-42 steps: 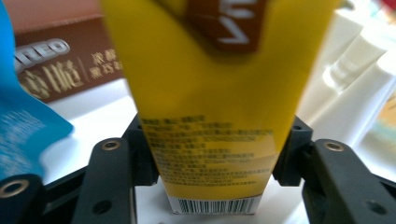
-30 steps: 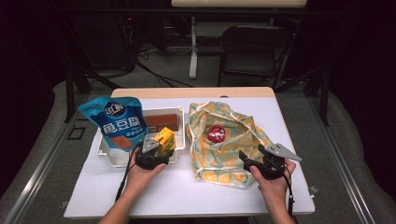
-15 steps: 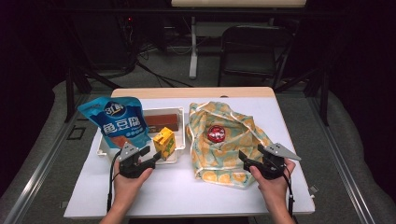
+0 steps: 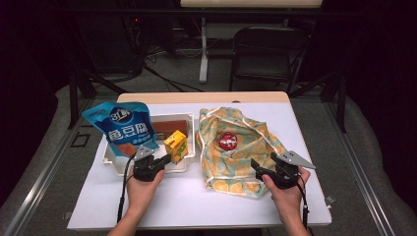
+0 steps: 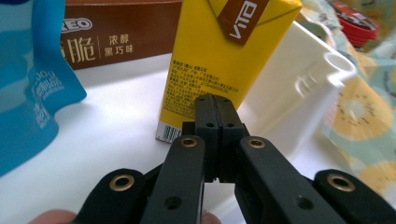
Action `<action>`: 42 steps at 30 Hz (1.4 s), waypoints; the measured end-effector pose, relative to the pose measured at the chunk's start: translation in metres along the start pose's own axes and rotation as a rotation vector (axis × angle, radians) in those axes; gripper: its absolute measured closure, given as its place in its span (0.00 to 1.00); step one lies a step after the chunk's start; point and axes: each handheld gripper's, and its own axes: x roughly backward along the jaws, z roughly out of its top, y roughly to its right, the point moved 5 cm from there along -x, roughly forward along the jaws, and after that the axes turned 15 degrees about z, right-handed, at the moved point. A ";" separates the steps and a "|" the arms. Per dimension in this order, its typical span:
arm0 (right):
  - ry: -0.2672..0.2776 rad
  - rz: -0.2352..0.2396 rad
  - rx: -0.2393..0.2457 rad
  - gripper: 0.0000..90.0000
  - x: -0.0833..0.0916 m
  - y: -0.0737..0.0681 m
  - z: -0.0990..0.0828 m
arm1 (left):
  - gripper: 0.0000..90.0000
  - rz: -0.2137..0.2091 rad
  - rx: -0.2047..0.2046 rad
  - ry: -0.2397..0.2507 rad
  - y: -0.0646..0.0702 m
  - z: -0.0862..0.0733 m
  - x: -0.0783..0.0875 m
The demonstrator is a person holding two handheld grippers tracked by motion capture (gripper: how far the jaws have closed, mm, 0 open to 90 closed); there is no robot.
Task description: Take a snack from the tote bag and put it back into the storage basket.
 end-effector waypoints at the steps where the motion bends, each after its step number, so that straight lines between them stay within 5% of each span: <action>1: -0.002 -0.004 0.001 0.22 0.000 0.000 0.000 | 1.00 0.005 -0.002 -0.009 0.000 0.002 -0.001; 6: 0.005 -0.008 -0.005 0.22 0.000 0.002 -0.001 | 1.00 0.018 0.006 -0.024 0.000 0.009 -0.008; 15: 0.001 -0.008 -0.005 0.22 -0.001 0.002 -0.001 | 1.00 0.045 0.100 -0.044 -0.004 0.023 -0.024; 22: -0.001 -0.005 -0.007 0.22 -0.001 0.003 -0.002 | 1.00 0.065 0.129 -0.043 -0.008 0.032 -0.032; 30: 0.007 -0.010 -0.012 0.23 -0.001 0.005 -0.002 | 1.00 0.032 0.024 -0.032 0.002 0.019 -0.018; 42: -0.006 0.000 -0.004 0.23 -0.004 -0.001 -0.003 | 1.00 0.017 0.062 -0.056 0.013 0.028 -0.041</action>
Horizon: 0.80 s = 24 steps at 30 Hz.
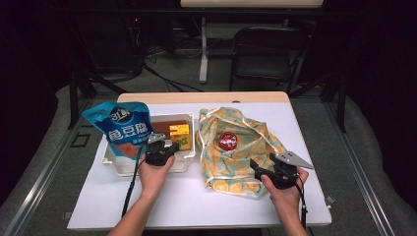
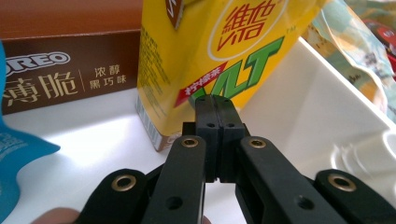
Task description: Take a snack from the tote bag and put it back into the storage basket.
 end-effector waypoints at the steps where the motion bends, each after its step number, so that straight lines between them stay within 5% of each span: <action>1: 0.000 0.000 0.000 0.23 0.000 0.000 0.000 | 1.00 -0.004 0.015 -0.012 0.000 0.001 -0.001; 13: 0.011 0.011 0.009 0.25 -0.001 -0.004 0.000 | 1.00 -0.027 0.018 -0.019 0.013 0.006 -0.014; 17: 0.012 0.006 0.015 0.26 -0.002 -0.006 0.000 | 1.00 -0.029 0.052 -0.027 0.011 0.010 -0.015; 24: 0.010 0.006 0.020 0.26 -0.002 -0.007 0.000 | 1.00 -0.015 0.044 -0.027 0.011 0.011 -0.016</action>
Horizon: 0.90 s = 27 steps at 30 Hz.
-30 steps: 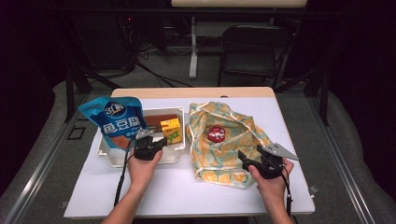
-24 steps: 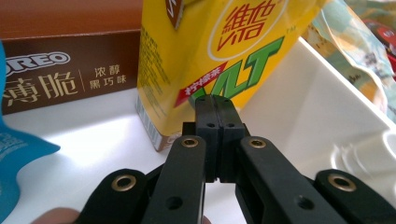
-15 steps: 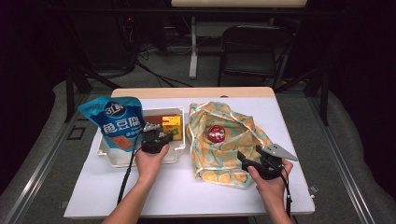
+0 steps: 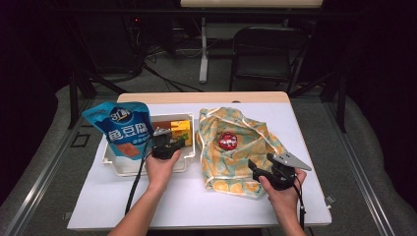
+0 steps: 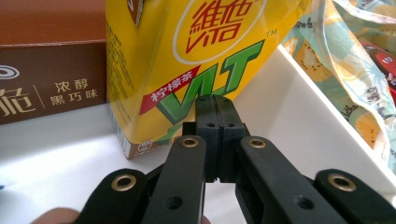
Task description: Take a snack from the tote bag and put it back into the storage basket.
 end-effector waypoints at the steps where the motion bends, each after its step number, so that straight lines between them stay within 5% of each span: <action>1: -0.002 0.000 -0.003 0.26 0.000 0.000 0.000 | 1.00 0.007 -0.006 -0.007 0.000 -0.001 0.000; 10: 0.004 0.005 0.012 0.27 -0.001 -0.004 0.001 | 1.00 0.046 0.014 -0.021 -0.008 -0.004 0.001; 19: 0.014 0.017 0.023 0.28 -0.004 -0.010 0.005 | 1.00 0.039 0.016 -0.026 -0.012 -0.006 0.004; 22: 0.018 0.027 0.025 0.29 -0.006 -0.012 0.010 | 0.98 0.032 0.023 0.023 -0.013 -0.005 0.012; 27: 0.036 0.031 0.045 0.30 -0.013 -0.016 0.022 | 0.83 0.017 -0.043 0.100 -0.012 -0.007 0.035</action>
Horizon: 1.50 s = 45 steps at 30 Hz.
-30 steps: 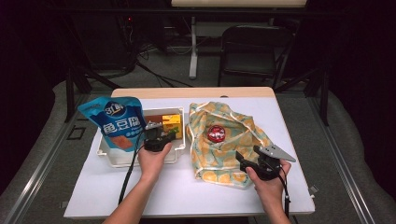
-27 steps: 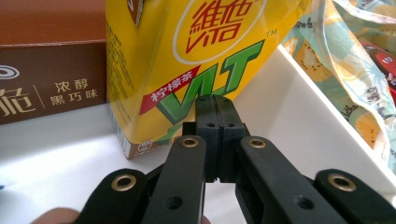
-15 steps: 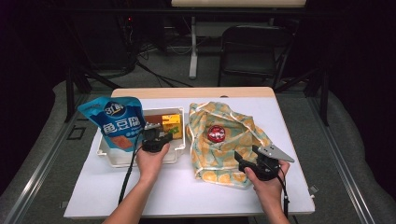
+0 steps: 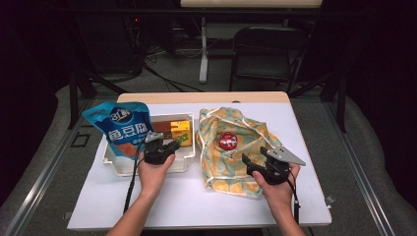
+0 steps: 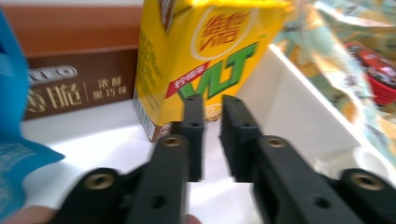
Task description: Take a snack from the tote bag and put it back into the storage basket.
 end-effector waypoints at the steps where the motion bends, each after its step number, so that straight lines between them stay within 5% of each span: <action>1: 0.000 0.002 0.003 0.30 -0.002 0.000 0.002 | 0.80 -0.003 -0.005 0.017 -0.001 0.000 0.004; 9: 0.001 0.028 0.025 0.37 -0.021 -0.007 0.014 | 0.46 -0.028 -0.002 0.064 -0.010 -0.005 0.029; 17: -0.041 0.033 0.021 0.31 -0.042 -0.008 0.019 | 0.17 -0.034 -0.085 0.067 -0.011 -0.011 0.049; 30: -0.100 0.023 0.003 0.22 -0.067 -0.002 0.018 | 0.14 -0.039 -0.072 0.073 -0.022 -0.017 0.063; 45: -0.147 0.024 0.005 0.20 -0.090 0.003 0.019 | 0.14 -0.046 -0.073 0.066 -0.021 -0.020 0.060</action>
